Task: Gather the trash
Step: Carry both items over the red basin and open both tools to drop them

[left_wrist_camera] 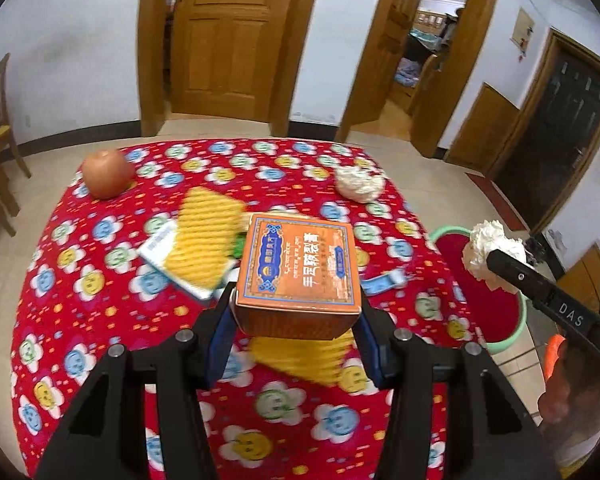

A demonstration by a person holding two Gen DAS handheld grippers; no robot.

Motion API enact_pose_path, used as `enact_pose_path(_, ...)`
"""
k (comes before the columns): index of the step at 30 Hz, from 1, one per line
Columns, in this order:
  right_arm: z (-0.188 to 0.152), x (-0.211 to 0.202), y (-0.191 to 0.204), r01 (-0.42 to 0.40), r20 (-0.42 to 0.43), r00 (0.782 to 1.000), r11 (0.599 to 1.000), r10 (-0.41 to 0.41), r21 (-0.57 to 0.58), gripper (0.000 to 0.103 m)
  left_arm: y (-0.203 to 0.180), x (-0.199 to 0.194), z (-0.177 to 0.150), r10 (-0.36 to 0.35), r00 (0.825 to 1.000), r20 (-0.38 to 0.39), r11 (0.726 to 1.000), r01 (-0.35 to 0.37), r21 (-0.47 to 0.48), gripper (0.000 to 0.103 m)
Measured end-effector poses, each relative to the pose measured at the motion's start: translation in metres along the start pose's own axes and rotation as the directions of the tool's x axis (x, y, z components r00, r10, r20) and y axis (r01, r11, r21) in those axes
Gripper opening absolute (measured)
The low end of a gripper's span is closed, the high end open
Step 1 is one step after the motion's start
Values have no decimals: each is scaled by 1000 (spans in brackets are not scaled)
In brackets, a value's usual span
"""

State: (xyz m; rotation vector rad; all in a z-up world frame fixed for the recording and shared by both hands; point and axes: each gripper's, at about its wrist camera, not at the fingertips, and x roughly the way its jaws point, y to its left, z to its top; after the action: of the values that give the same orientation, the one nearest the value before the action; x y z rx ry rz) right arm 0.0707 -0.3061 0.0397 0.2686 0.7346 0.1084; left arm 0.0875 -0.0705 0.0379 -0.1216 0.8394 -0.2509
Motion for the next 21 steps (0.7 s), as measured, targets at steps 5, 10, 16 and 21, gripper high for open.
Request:
enact_pose_path(5,-3,-14,-38,84,17,996,996,-85,38,36,-34,11,6,-29,999,-14,998,29,54,54)
enact_pose_path(10,-12,-15,-76,150,-10,989,985,-150,88,37,-68,27,5,-63,997,-48,992,68,104,54)
enact_pose_path(16,-19,-13,-112,205,-33,979,970,-202,132,37,-103,47,5,-85,993,-83,984,97,151,54)
enact_pose_path(21,-22,-9,-137,217,-47,976,960,-212,174,40,-127,65,3,-92,989,-114,976,112,189,54)
